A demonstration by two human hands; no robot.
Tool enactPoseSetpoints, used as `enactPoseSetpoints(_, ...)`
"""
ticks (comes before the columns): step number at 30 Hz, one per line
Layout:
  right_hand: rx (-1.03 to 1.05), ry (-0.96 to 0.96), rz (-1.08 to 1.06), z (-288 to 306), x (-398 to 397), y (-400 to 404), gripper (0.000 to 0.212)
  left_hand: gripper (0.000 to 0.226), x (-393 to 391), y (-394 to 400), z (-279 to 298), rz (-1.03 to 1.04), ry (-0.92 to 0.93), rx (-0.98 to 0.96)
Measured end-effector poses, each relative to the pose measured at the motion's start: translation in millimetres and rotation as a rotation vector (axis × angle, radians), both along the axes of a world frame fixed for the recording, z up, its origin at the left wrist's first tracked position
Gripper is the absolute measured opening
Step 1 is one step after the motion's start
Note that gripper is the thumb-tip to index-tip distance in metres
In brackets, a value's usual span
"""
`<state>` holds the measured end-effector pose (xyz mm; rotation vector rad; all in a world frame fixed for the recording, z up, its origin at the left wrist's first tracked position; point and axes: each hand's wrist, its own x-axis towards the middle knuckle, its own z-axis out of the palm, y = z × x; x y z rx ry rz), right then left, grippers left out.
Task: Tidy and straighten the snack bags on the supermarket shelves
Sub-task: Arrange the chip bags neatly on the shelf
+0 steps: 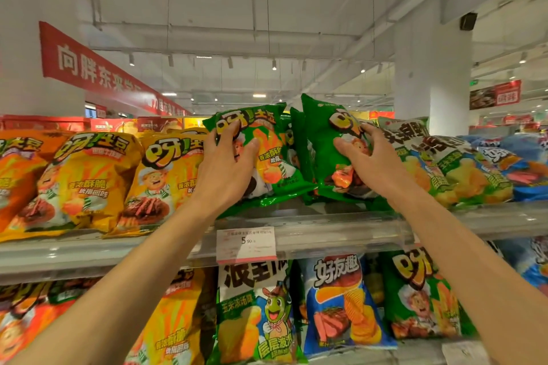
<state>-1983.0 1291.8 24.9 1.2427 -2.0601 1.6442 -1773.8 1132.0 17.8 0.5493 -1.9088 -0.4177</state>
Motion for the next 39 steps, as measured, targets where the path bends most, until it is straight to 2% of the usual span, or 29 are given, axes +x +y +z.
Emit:
enactPoseSetpoints(4, -0.049, -0.030, 0.040, 1, -1, 6, 0.079, 0.062, -3, 1, 4, 0.019, -0.025, -0.016)
enactPoseSetpoints(10, 0.052, 0.154, -0.074, -7, 7, -7, 0.089, 0.060, -24, 5, -8, -0.014, -0.184, -0.031)
enactPoseSetpoints(16, 0.132, 0.302, -0.160, -13, 12, -15, 0.084, 0.058, -32, -5, -16, 0.004, -0.212, 0.023)
enactPoseSetpoints(21, 0.209, 0.329, -0.208, -16, 12, -22, 0.086, 0.064, -30, -12, -16, 0.061, -0.352, 0.072)
enactPoseSetpoints(26, 0.220, 0.372, -0.262, -14, 11, -24, 0.086, 0.060, -31, -10, -18, 0.010, -0.235, 0.057)
enactPoseSetpoints(31, 0.298, 0.411, -0.332, -28, 20, -26, 0.082, 0.063, -31, -9, -20, 0.026, -0.290, 0.071)
enactPoseSetpoints(35, 0.342, 0.358, -0.265, -24, 18, -22, 0.087, 0.064, -29, -8, -18, 0.027, -0.318, 0.078)
enactPoseSetpoints(39, 0.240, 0.313, -0.182, -24, 25, -7, 0.086, 0.066, -15, 0, -18, 0.008, -0.206, 0.022)
